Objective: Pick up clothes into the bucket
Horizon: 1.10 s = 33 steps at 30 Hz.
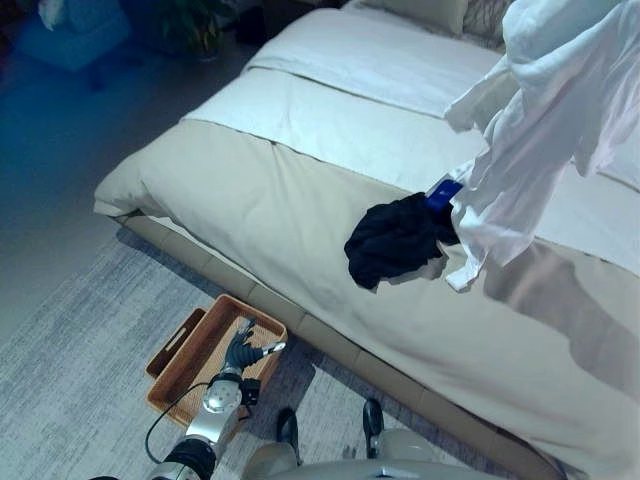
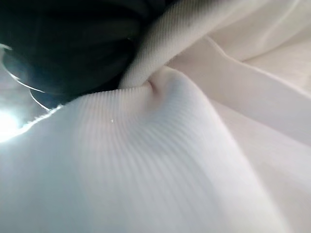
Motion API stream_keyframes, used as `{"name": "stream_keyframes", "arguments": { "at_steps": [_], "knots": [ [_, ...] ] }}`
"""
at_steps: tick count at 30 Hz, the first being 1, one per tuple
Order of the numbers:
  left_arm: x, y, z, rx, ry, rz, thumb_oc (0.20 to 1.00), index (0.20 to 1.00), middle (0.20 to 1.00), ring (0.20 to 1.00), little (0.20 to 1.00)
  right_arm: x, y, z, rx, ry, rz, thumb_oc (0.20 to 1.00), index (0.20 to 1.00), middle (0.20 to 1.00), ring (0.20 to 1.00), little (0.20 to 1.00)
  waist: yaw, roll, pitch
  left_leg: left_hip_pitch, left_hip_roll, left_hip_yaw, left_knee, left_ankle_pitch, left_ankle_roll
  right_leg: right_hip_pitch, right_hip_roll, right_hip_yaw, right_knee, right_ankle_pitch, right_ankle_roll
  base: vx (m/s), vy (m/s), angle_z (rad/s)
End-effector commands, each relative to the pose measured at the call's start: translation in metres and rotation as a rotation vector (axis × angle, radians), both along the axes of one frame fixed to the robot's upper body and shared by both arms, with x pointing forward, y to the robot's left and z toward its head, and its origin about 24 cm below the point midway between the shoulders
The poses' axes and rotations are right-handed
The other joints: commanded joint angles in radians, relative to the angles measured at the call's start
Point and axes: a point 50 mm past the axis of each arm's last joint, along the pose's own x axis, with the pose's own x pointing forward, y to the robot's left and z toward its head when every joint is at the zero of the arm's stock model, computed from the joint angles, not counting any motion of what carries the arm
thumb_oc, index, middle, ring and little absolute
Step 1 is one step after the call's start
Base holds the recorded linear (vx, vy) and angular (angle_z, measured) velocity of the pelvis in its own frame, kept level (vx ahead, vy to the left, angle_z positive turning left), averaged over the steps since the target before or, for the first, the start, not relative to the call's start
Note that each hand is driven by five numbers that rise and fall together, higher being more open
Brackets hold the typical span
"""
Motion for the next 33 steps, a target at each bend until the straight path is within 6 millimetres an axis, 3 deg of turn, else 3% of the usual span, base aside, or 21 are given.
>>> {"name": "stream_keyframes", "arguments": {
  "at_steps": [1, 3, 5, 6, 8, 13, 14, 20, 25, 30, 33],
  "knots": [
    [0.017, 0.006, 0.027, -0.009, -0.133, -0.073, 1.000, 1.000, 1.000, 1.000, 1.000, -0.018, 0.010, 0.039, -0.043, -0.123, 0.058, 0.200, 0.200, 0.200, 0.200, 0.200, -0.007, -0.060, -0.106, 0.023, -0.036, 0.000, 0.085, -0.141, 0.014, -0.030, -0.046, -0.009, 0.118, -0.044, 0.055, 0.04, 0.007, 0.13],
    [0.029, 0.001, 0.059, -0.058, -0.264, -0.140, 1.000, 1.000, 1.000, 1.000, 1.000, -0.006, 0.013, 0.028, -0.039, -0.029, 0.083, 0.200, 0.200, 0.200, 0.200, 0.200, -0.008, -0.061, -0.125, 0.039, -0.039, -0.001, 0.079, -0.142, 0.016, -0.013, -0.048, -0.014, 0.115, -0.047, 0.055, 0.03, 0.004, 0.11],
    [0.032, -0.001, 0.070, -0.069, -0.303, -0.172, 1.000, 1.000, 1.000, 1.000, 1.000, 0.000, 0.016, 0.022, -0.058, 0.031, 0.086, 0.200, 0.200, 0.200, 0.200, 0.200, -0.009, -0.063, -0.131, 0.045, -0.038, 0.000, 0.077, -0.142, 0.017, -0.006, -0.049, -0.015, 0.112, -0.047, 0.055, 0.01, 0.004, 0.07],
    [0.039, -0.003, 0.093, -0.080, -0.382, -0.222, 1.000, 1.000, 1.000, 1.000, 1.000, 0.010, 0.016, 0.013, -0.063, 0.131, 0.083, 0.200, 0.200, 0.200, 0.200, 0.200, -0.011, -0.063, -0.142, 0.054, -0.037, 0.003, 0.072, -0.142, 0.017, 0.003, -0.050, -0.013, 0.105, -0.045, 0.056, 0.00, 0.000, 0.00],
    [0.042, -0.004, 0.102, -0.084, -0.412, -0.242, 1.000, 1.000, 1.000, 1.000, 1.000, 0.015, 0.018, 0.010, -0.052, 0.168, 0.091, 0.200, 0.200, 0.200, 0.200, 0.200, -0.012, -0.062, -0.147, 0.057, -0.037, 0.007, 0.069, -0.141, 0.017, 0.008, -0.050, -0.012, 0.100, -0.044, 0.056, 0.00, 0.000, -0.02],
    [0.059, -0.022, 0.154, -0.119, -0.590, -0.366, 1.000, 1.000, 1.000, 1.000, 1.000, 0.035, 0.031, -0.017, -0.020, 0.272, 0.148, 0.200, 0.200, 0.200, 0.200, 0.200, -0.020, -0.056, -0.164, 0.072, -0.039, 0.011, 0.066, -0.142, 0.020, 0.017, -0.053, -0.006, 0.095, -0.039, 0.059, 0.00, 0.005, -0.03],
    [0.065, -0.032, 0.173, -0.121, -0.651, -0.425, 1.000, 1.000, 1.000, 1.000, 1.000, 0.040, 0.038, -0.022, -0.039, 0.304, 0.162, 0.200, 0.200, 0.200, 0.200, 0.200, -0.022, -0.056, -0.167, 0.074, -0.039, 0.011, 0.064, -0.142, 0.021, 0.019, -0.054, -0.004, 0.092, -0.038, 0.061, -0.01, 0.007, -0.06],
    [0.070, -0.060, 0.193, -0.173, -0.711, -0.535, 1.000, 1.000, 1.000, 1.000, 1.000, 0.051, 0.046, -0.028, -0.022, 0.356, 0.169, 0.200, 0.200, 0.200, 0.200, 0.200, -0.022, -0.061, -0.169, 0.070, -0.043, 0.014, 0.062, -0.130, 0.024, 0.016, -0.059, 0.002, 0.086, -0.022, 0.063, -0.03, 0.003, -0.06],
    [0.070, -0.074, 0.194, -0.201, -0.709, -0.581, 1.000, 1.000, 1.000, 1.000, 1.000, 0.059, 0.056, -0.027, -0.011, 0.376, 0.159, 0.200, 0.200, 0.200, 0.200, 0.200, -0.018, -0.064, -0.166, 0.068, -0.047, 0.013, 0.062, -0.128, 0.027, 0.016, -0.062, 0.002, 0.084, -0.015, 0.065, -0.01, 0.007, -0.07],
    [0.068, -0.079, 0.186, -0.208, -0.673, -0.602, 1.000, 1.000, 1.000, 1.000, 1.000, 0.062, 0.046, -0.024, 0.111, 0.365, 0.131, 0.200, 0.200, 0.200, 0.200, 0.200, -0.005, -0.070, -0.158, 0.069, -0.046, 0.010, 0.060, -0.125, 0.026, 0.022, -0.063, -0.001, 0.077, -0.013, 0.064, 0.00, 0.000, 0.00],
    [0.067, -0.080, 0.180, -0.208, -0.655, -0.588, 1.000, 1.000, 1.000, 1.000, 1.000, 0.048, 0.037, 0.000, 0.235, 0.154, 0.124, 0.200, 0.200, 0.200, 0.200, 0.200, 0.004, -0.065, -0.156, 0.072, -0.045, 0.004, 0.057, -0.131, 0.026, 0.031, -0.063, -0.009, 0.072, -0.019, 0.067, 0.00, 0.004, 0.01]
  ]
}}
